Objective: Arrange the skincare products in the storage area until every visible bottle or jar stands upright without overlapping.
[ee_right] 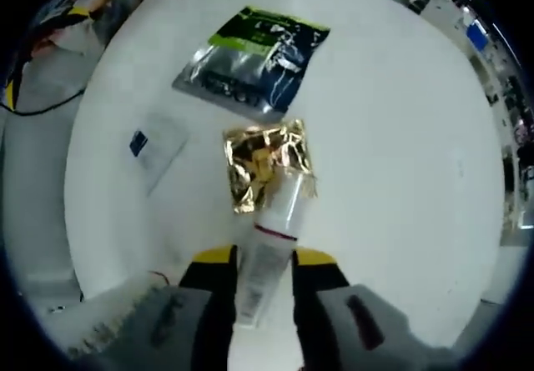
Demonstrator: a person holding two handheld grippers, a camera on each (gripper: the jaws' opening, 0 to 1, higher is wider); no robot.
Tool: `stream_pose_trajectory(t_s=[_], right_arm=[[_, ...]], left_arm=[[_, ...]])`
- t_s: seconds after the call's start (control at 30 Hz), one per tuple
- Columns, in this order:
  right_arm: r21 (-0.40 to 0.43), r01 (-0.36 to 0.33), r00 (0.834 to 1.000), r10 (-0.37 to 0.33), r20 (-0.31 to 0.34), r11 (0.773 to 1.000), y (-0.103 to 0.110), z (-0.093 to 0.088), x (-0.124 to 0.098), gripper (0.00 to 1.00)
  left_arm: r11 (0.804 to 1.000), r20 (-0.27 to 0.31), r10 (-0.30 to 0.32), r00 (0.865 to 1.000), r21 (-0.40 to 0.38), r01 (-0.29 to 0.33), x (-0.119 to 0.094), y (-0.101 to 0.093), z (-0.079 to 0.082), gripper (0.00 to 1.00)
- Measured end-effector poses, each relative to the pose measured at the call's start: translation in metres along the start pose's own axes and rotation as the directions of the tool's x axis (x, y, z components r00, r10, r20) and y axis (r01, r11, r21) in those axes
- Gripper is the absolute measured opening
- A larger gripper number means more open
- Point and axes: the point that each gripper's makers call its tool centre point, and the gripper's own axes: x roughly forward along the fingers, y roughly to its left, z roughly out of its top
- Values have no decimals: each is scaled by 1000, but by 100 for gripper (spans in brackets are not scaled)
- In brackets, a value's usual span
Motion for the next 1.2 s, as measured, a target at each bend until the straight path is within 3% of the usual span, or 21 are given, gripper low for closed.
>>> stream_pose_trajectory(t_s=[0.63,0.73,1.0,1.2], right_arm=[[-20,49,998,-48,41,999,-1,-1,-7,19],[-16,114,990,-112,88,993,-8,5,-21,19],[-5,169,974,-166,155,986,-11,7,-49,19],[34,206,953,-208,222,978,-20,11,-73,19]], left_arm=[[1000,-6,3,1000,17,-2,0,0,-1,87],[1000,-4,2,1000,17,-2,0,0,-1,86],[1000,3,-1,1000,24,1,0,-1,0,86],[999,6,-4,1000,33,4,0,-2,1,85]])
